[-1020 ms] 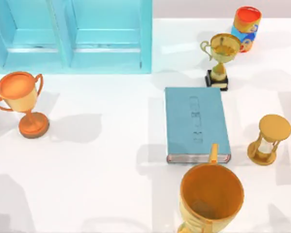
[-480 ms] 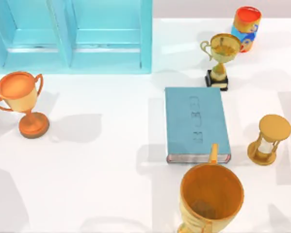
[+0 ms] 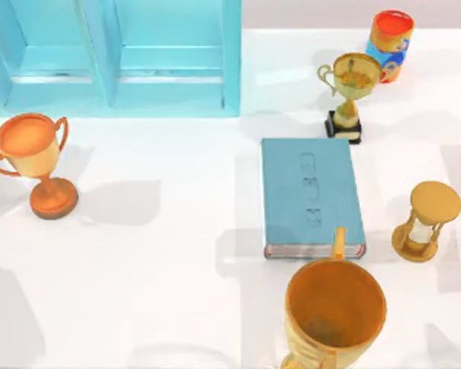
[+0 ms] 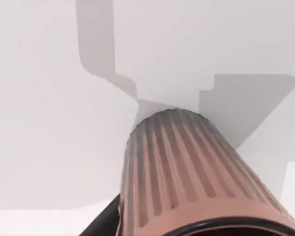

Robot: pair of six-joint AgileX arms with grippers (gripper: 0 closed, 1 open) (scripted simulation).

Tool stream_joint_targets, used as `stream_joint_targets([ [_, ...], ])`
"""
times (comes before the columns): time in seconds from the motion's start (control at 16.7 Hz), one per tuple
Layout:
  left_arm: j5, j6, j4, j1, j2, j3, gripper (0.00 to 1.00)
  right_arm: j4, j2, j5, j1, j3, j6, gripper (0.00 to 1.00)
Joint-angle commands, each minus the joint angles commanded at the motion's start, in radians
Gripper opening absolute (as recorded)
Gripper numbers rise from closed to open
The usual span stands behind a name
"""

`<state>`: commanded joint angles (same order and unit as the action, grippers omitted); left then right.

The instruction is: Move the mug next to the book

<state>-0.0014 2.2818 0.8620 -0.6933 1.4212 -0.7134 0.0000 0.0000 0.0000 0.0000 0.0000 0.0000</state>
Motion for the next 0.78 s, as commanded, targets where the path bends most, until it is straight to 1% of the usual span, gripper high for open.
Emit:
stream_joint_targets([
  [0.54,0.0,0.0,0.0,0.0,0.0,0.0,0.02,0.0,0.0,0.0,0.0,0.0,0.0,1.0],
  [0.6,0.0,0.0,0.0,0.0,0.0,0.0,0.0,0.0,0.0,0.0,0.0,0.0,0.0,1.0],
  [0.78,0.0,0.0,0.0,0.0,0.0,0.0,0.0,0.0,0.0,0.0,0.0,0.0,0.0,1.0],
])
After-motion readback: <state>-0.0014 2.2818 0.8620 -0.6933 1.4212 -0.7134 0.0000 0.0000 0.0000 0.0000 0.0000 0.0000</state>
